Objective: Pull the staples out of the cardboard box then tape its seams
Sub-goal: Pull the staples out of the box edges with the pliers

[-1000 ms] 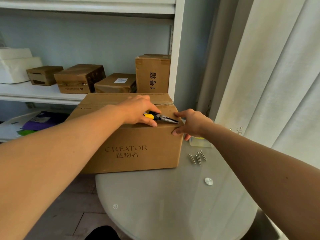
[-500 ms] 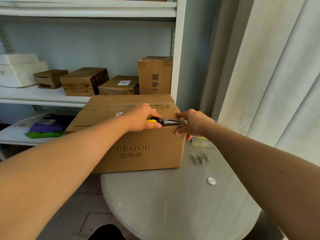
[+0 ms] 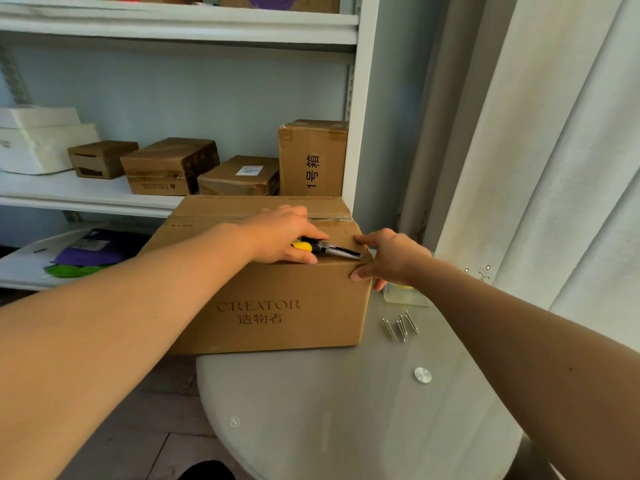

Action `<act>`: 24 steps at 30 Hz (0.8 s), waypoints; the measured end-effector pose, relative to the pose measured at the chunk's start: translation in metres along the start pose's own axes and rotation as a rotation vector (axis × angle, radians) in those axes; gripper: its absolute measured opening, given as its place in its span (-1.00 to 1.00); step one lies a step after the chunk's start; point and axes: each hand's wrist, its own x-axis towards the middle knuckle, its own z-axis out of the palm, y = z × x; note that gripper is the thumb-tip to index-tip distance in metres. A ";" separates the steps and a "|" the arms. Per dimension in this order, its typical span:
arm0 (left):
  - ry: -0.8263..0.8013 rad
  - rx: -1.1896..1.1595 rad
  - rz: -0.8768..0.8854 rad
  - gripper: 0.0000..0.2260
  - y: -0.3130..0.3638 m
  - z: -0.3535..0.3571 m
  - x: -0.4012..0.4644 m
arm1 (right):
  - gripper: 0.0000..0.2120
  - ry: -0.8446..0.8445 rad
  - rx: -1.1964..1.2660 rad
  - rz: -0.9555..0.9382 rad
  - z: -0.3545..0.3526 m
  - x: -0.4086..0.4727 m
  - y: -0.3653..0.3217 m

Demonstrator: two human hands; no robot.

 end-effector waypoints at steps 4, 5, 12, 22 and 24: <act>-0.011 0.021 0.018 -0.50 0.001 0.000 0.002 | -0.25 -0.001 -0.030 -0.002 -0.001 0.000 0.002; -0.016 0.018 0.016 -0.50 0.001 0.000 0.002 | -0.26 0.000 -0.034 -0.004 -0.001 0.000 0.002; -0.032 0.061 0.018 -0.49 0.005 -0.005 -0.001 | -0.28 0.008 -0.075 -0.003 0.001 -0.001 -0.002; 0.049 0.009 -0.096 -0.63 0.020 0.004 -0.004 | -0.31 0.007 -0.105 -0.002 -0.001 -0.004 -0.005; 0.026 -0.020 -0.073 -0.61 0.017 0.002 -0.005 | -0.30 0.002 -0.086 0.000 0.001 -0.004 -0.005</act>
